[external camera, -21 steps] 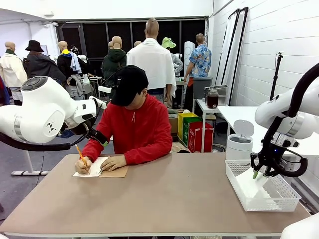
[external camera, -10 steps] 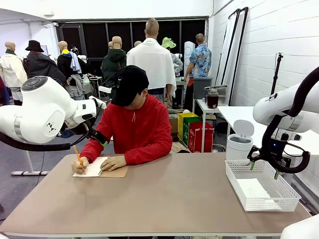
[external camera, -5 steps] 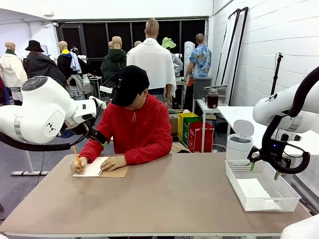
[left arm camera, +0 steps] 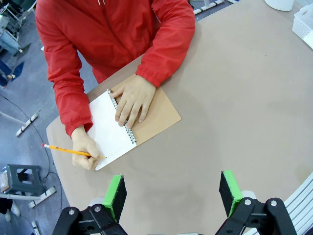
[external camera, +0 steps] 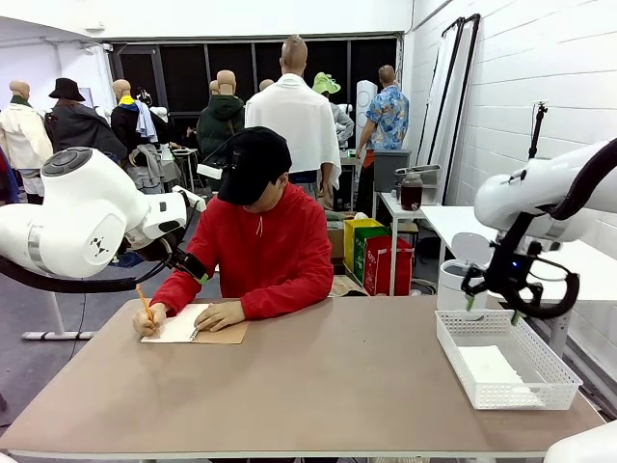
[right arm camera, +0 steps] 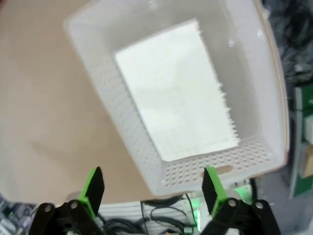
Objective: Sort the paper based on its condition.
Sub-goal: If a person hands you a paper, place it in the Organizing basket , and if it's crumpled, put it in the Trash can.
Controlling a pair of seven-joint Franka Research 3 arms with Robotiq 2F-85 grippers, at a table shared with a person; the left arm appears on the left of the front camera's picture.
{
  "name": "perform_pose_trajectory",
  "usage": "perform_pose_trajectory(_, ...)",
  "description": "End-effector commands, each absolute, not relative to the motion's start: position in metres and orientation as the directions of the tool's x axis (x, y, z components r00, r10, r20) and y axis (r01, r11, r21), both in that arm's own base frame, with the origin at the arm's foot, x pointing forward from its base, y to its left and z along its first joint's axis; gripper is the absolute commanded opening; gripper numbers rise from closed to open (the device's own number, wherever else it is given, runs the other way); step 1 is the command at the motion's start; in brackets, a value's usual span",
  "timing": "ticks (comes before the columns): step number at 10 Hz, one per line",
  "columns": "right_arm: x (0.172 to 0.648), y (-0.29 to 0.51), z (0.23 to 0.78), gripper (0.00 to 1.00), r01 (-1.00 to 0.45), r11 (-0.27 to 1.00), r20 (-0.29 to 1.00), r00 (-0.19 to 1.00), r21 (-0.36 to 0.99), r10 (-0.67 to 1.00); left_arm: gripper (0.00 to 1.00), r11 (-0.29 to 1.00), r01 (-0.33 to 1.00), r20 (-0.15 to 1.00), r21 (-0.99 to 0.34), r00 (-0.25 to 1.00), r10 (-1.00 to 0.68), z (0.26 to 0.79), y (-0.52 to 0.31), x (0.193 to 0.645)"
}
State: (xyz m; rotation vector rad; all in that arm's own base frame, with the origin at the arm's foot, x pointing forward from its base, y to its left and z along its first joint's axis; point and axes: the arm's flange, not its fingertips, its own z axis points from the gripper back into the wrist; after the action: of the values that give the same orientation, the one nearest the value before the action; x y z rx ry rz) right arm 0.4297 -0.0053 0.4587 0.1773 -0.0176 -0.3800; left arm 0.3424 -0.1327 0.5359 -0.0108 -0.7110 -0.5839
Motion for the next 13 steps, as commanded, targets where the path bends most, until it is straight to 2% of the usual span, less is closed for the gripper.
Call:
perform_pose_trajectory(1,0.424,0.018,0.476,1.0,0.246,0.945,0.055,0.963,0.215,-0.263,1.0,0.84,0.51,0.621,0.185,0.602,-0.502,0.536,-0.132,0.342)
perform_pose_trajectory(4,0.393,0.059,0.506,1.0,-0.09,0.973,0.222,0.974,0.213,0.041,1.0,0.84,0.51,0.621,0.185,0.602,-0.502,0.536,-0.132,0.342)
perform_pose_trajectory(6,0.378,0.08,0.514,1.0,-0.331,0.925,0.359,0.899,0.184,0.25,1.0,0.84,0.51,0.621,0.185,0.602,-0.502,0.536,-0.132,0.342)
perform_pose_trajectory(10,0.366,0.104,0.522,1.0,-0.583,0.81,0.445,0.743,0.062,0.5,1.0,0.84,0.51,0.621,0.185,0.602,-0.502,0.536,-0.132,0.342)
perform_pose_trajectory(11,0.364,0.109,0.525,1.0,-0.609,0.792,0.463,0.716,0.047,0.523,1.0,0.84,0.51,0.621,0.185,0.602,-0.502,0.536,-0.132,0.342)
perform_pose_trajectory(12,0.364,0.108,0.528,1.0,-0.589,0.805,0.463,0.735,0.074,0.495,1.0,0.84,0.51,0.621,0.185,0.602,-0.502,0.536,-0.132,0.342)
perform_pose_trajectory(13,0.366,0.113,0.53,1.0,-0.562,0.826,0.42,0.759,0.038,0.497,1.0,0.84,0.51,0.621,0.185,0.602,-0.502,0.536,-0.132,0.342)
